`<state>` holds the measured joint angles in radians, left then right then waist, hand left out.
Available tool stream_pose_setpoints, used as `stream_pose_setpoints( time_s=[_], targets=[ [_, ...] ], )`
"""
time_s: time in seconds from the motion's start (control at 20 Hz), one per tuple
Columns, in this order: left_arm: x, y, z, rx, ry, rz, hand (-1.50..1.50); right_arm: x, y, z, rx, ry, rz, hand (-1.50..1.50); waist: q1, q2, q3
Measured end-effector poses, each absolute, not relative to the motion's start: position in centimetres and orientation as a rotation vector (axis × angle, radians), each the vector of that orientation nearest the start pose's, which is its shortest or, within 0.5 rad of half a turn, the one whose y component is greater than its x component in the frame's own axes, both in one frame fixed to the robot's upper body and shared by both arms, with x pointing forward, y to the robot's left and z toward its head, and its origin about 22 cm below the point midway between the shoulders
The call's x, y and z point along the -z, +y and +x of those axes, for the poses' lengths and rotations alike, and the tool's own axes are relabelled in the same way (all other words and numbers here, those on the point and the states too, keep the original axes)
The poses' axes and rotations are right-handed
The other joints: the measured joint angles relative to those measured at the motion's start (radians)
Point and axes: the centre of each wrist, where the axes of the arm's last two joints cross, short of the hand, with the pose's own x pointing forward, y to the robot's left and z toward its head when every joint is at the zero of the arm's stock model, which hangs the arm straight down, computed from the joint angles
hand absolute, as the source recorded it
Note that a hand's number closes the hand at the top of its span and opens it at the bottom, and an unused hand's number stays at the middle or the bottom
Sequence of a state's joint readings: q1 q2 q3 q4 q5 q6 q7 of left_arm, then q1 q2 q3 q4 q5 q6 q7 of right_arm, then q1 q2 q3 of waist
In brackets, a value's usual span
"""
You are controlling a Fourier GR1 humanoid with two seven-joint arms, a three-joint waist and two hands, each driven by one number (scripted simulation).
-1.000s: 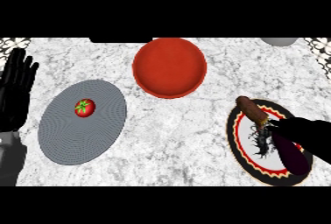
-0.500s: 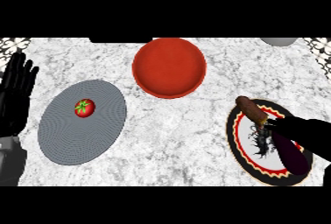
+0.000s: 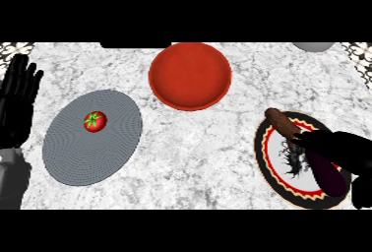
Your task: Pick the eggplant from the plate and place it in the bowl
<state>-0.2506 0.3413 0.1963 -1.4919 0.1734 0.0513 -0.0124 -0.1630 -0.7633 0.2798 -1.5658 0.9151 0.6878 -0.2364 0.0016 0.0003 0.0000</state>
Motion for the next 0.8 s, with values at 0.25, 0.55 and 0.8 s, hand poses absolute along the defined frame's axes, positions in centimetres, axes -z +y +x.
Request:
stream_pose_setpoints(
  time_s=[0.25, 0.55, 0.8],
  targets=[
    [-8.5, 33.3, 29.6, -0.032, -1.784, 0.241, 0.00, -6.8, -32.4, 26.9, -1.870, -0.825, -0.488, -1.50, -0.001, 0.000, 0.000],
    [-8.4, 33.3, 29.7, -0.033, -1.790, 0.246, 0.00, -5.0, -33.0, 27.6, -1.860, -0.794, -0.503, -1.50, 0.000, -0.001, -0.001],
    [-7.6, 33.4, 29.7, -0.025, -1.789, 0.243, 0.00, -4.0, -33.8, 27.9, -1.847, -0.757, -0.535, -1.50, -0.001, -0.003, -0.004]
  ],
)
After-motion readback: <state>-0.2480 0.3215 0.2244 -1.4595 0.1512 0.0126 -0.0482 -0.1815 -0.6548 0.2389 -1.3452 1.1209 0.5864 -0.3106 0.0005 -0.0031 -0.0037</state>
